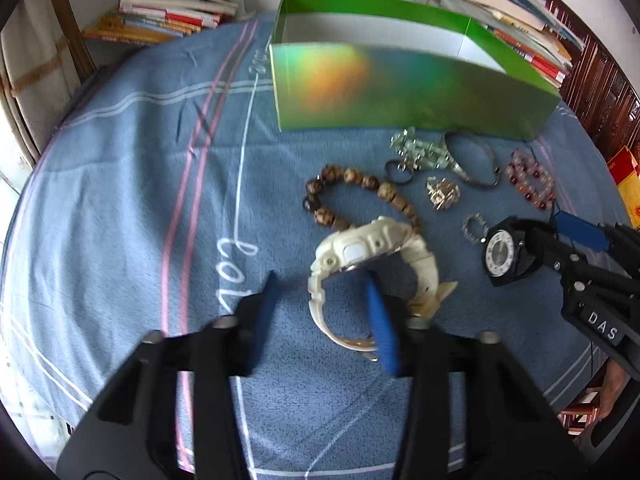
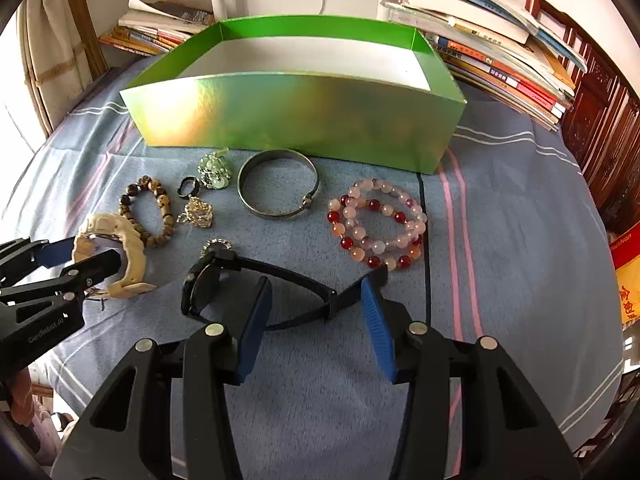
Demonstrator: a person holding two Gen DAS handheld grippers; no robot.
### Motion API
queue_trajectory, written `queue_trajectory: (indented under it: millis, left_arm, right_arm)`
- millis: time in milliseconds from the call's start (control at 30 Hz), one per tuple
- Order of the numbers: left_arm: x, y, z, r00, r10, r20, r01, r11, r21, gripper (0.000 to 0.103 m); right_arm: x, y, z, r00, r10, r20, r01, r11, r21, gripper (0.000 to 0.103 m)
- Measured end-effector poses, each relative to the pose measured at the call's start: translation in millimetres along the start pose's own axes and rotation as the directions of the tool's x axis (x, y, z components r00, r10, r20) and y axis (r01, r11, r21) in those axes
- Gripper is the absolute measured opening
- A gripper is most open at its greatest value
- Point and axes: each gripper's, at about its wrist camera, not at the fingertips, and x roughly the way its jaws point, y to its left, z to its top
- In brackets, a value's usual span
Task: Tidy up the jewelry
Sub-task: 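Grasp the white watch with the left gripper while the right gripper grasps the black-strap watch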
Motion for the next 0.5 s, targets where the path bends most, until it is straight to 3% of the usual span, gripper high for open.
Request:
queue_trajectory:
  millis: [67, 133, 167, 233, 333, 500]
  left_arm:
    - [-1, 0, 0, 1.0, -0.002, 0.002, 0.002, 1.0, 0.002, 0.032]
    - [-2, 1, 0, 1.0, -0.014, 0.005, 0.014, 1.0, -0.002, 0.016]
    - [-2, 2, 0, 1.0, -0.017, 0.005, 0.017, 1.0, -0.006, 0.016]
    - [-3, 4, 0, 1.0, -0.023, 0.007, 0.023, 1.0, -0.012, 0.015]
    - [-8, 8, 0, 1.0, -0.01, 0.025, 0.011, 1.0, -0.021, 0.01]
    - [-24, 19, 6, 0.998, -0.009, 0.069, 0.012, 0.999, -0.037, 0.009]
  right_arm:
    - [4, -1, -1, 1.0, 0.021, -0.014, -0.021, 1.0, 0.003, 0.044]
    - [6, -1, -5, 1.0, 0.01, -0.005, -0.01, 1.0, -0.014, 0.02]
    - [5, -1, -7, 1.0, 0.021, -0.005, -0.021, 1.0, -0.02, 0.015]
    - [2, -2, -8, 0.999, 0.048, 0.003, -0.048, 0.999, -0.02, 0.011]
    - [-9, -6, -8, 0.999, 0.045, 0.029, -0.044, 0.999, -0.024, 0.01]
    - [-36, -19, 5, 0.993, 0.01, 0.118, -0.009, 1.0, -0.01, 0.008]
